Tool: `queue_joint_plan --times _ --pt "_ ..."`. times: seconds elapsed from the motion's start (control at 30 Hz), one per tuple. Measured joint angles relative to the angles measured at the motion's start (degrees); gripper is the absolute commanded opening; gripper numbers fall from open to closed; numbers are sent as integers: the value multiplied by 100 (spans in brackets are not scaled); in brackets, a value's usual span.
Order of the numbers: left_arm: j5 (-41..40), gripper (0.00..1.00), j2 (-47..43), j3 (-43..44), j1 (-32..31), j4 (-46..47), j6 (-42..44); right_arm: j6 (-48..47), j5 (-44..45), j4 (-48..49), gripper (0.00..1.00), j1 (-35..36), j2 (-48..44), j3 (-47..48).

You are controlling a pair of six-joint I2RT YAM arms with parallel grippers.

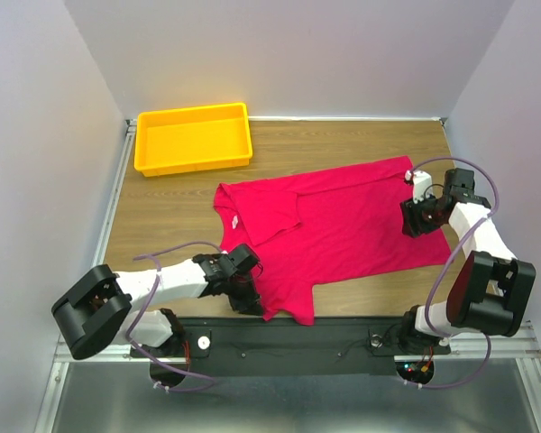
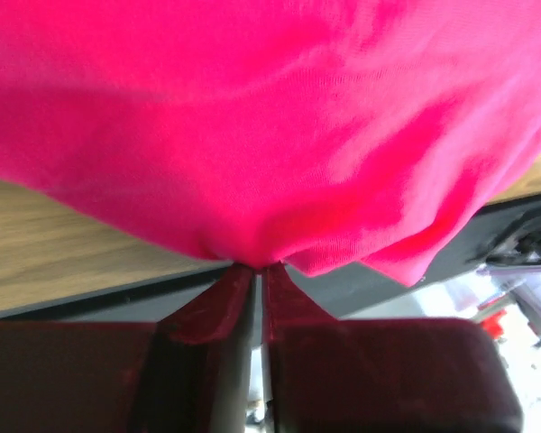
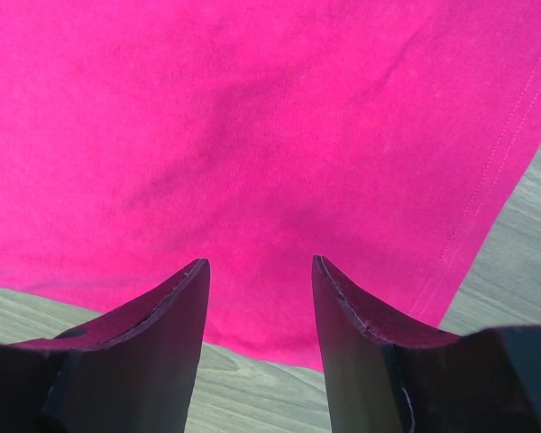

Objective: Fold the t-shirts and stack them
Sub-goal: Fold the tshirt

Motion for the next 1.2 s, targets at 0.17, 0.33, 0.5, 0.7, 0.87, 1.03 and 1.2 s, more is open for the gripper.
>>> queue_joint_plan --times 0.17,0.33,0.5,0.7,0.87,1.03,1.2 --pt "-258 0 -33 247 22 -184 302 -2 2 0 55 0 -85 0" --pt "-363 0 -389 505 417 -254 743 0 -4 -2 55 0 -98 -2" --pt "-249 0 -654 640 1475 -155 1410 2 -66 -4 55 0 -98 -2" --pt "103 5 -313 970 2286 319 2179 22 -275 -4 55 0 -17 0" --pt "365 34 492 1353 2507 785 2682 66 -442 -7 55 0 208 0" --pt "461 53 756 1696 2564 964 3305 63 -695 -26 55 0 243 0" --pt "442 54 713 2203 2564 1082 3840 -623 -1670 -706 57 136 234 107"
